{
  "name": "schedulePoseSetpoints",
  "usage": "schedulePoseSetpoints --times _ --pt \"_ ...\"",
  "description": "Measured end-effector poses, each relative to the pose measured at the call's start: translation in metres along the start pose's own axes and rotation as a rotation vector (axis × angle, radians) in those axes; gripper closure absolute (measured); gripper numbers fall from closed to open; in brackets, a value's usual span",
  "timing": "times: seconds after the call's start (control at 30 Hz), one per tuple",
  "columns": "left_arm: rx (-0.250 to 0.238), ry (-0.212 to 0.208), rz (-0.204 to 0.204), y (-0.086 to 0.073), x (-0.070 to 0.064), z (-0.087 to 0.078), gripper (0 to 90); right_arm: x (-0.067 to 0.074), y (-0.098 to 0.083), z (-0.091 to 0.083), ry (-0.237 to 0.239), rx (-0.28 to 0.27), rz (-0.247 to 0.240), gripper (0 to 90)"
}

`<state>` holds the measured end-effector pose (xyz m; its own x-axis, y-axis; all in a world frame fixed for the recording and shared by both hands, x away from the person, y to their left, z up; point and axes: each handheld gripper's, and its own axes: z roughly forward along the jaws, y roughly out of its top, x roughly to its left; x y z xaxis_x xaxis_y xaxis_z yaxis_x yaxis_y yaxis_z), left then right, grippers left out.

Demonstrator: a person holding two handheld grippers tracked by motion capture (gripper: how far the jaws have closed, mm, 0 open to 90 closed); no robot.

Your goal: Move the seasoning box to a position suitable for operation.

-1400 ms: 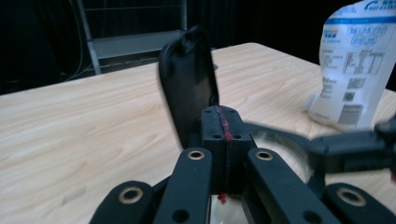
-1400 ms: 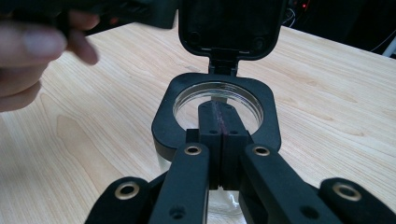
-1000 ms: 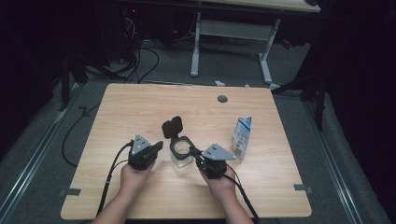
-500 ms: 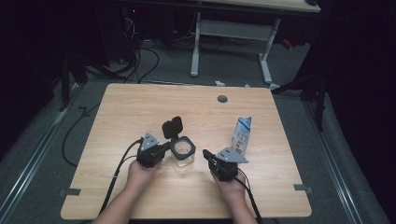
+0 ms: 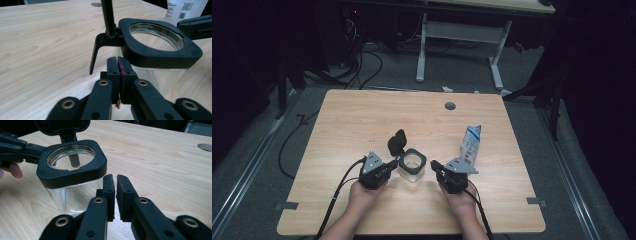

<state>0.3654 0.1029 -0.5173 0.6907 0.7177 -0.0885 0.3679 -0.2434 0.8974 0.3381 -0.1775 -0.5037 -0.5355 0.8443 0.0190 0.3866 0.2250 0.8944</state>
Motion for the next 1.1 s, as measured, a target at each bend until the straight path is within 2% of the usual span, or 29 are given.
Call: schedulePoseSetpoints --times 0.07,0.1,0.17,0.2,0.33,0.37,0.43,0.47,0.5,0.57,0.63,0.7,0.77,0.8,1.0,1.03,1.1 --pt "0.021 0.03 0.025 -0.005 0.003 -0.01 83.0 -0.002 -0.002 0.0 -0.004 0.014 0.005 79.7" --pt "0.021 0.03 0.025 -0.005 0.003 -0.01 81.6 -0.002 -0.002 0.0 -0.004 0.014 0.005 79.7" --pt "0.039 0.068 0.053 -0.012 0.008 -0.024 78.0 -0.004 -0.005 0.001 -0.013 0.03 0.013 76.3" --pt "0.039 0.068 0.053 -0.012 0.008 -0.024 75.0 -0.004 -0.005 0.001 -0.013 0.03 0.013 76.3" --pt "0.085 0.093 0.067 -0.021 0.021 -0.044 67.3 -0.007 -0.008 -0.001 -0.029 0.032 0.012 72.4" --pt "0.102 0.1 0.058 -0.026 0.026 -0.053 61.4 -0.008 -0.01 -0.003 -0.043 0.039 0.003 70.8" --pt "0.108 0.101 0.054 -0.029 0.029 -0.057 58.7 -0.009 -0.011 -0.004 -0.051 0.046 0.002 70.5" --pt "0.117 0.119 0.061 -0.036 0.032 -0.065 54.6 -0.012 -0.014 -0.007 -0.062 0.049 0.008 69.4" --pt "0.117 0.119 0.061 -0.036 0.032 -0.065 53.4 -0.012 -0.014 -0.007 -0.062 0.049 0.008 69.4" --pt "0.132 0.138 0.062 -0.046 0.036 -0.073 53.3 -0.016 -0.017 -0.014 -0.071 0.066 0.025 65.7" --pt "0.14 0.136 0.057 -0.046 0.037 -0.074 53.1 -0.017 -0.018 -0.016 -0.077 0.069 0.03 65.2" --pt "0.126 0.142 0.045 -0.044 0.038 -0.075 50.0 -0.02 -0.02 -0.021 -0.091 0.068 0.043 63.7" --pt "0.104 0.125 0.009 -0.043 0.039 -0.077 48.2 -0.024 -0.023 -0.029 -0.12 0.065 0.064 61.6" --pt "0.104 0.117 0.007 -0.042 0.039 -0.078 48.2 -0.026 -0.024 -0.032 -0.126 0.062 0.069 60.0" --pt "0.102 0.082 0.001 -0.041 0.04 -0.078 46.9 -0.033 -0.037 -0.047 -0.174 0.062 0.095 55.3" --pt "0.106 0.071 0.006 -0.04 0.04 -0.078 46.5 -0.035 -0.041 -0.05 -0.197 0.071 0.095 53.9" --pt "0.11 0.074 0.037 -0.039 0.041 -0.079 46.2 -0.037 -0.042 -0.051 -0.211 0.079 0.09 54.0"
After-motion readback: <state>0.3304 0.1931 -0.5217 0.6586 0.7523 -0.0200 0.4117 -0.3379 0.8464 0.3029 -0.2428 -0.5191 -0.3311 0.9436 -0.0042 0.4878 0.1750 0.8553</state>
